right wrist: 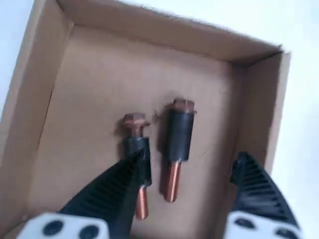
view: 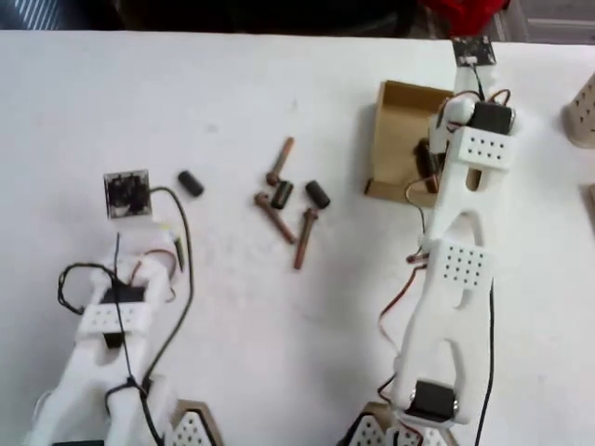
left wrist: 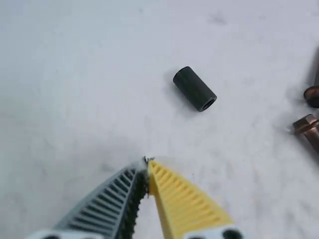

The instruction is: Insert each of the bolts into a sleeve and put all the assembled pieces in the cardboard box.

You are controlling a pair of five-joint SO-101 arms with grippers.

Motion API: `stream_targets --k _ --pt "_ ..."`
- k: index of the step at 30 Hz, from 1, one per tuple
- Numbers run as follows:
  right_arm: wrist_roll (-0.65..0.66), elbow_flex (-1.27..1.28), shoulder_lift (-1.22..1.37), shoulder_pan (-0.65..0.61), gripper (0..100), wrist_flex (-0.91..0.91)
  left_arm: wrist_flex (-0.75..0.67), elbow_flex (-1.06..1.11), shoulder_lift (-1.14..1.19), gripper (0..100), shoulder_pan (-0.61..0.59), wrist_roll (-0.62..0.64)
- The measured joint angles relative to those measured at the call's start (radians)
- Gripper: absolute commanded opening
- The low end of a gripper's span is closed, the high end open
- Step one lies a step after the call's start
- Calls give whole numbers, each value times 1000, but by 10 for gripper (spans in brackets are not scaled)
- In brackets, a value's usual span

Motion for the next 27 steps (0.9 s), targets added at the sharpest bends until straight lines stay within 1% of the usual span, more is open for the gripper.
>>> stream_targets --k 4,8,12,17,19,23,27 --pt "0 0 -71 -32 145 100 0 0 0 23 0 0" --pt "-6 0 -160 -81 70 110 0 0 0 23 0 0" --pt "-6 75 -242 -126 100 114 0 0 0 23 0 0" --pt "-6 348 -407 -175 110 114 0 0 0 23 0 -5" --pt "-6 479 -486 -203 111 114 0 0 0 23 0 -28" --pt "-6 712 -618 -279 112 114 0 0 0 23 0 -44" --pt "-6 895 -689 -377 112 114 0 0 0 23 0 -51"
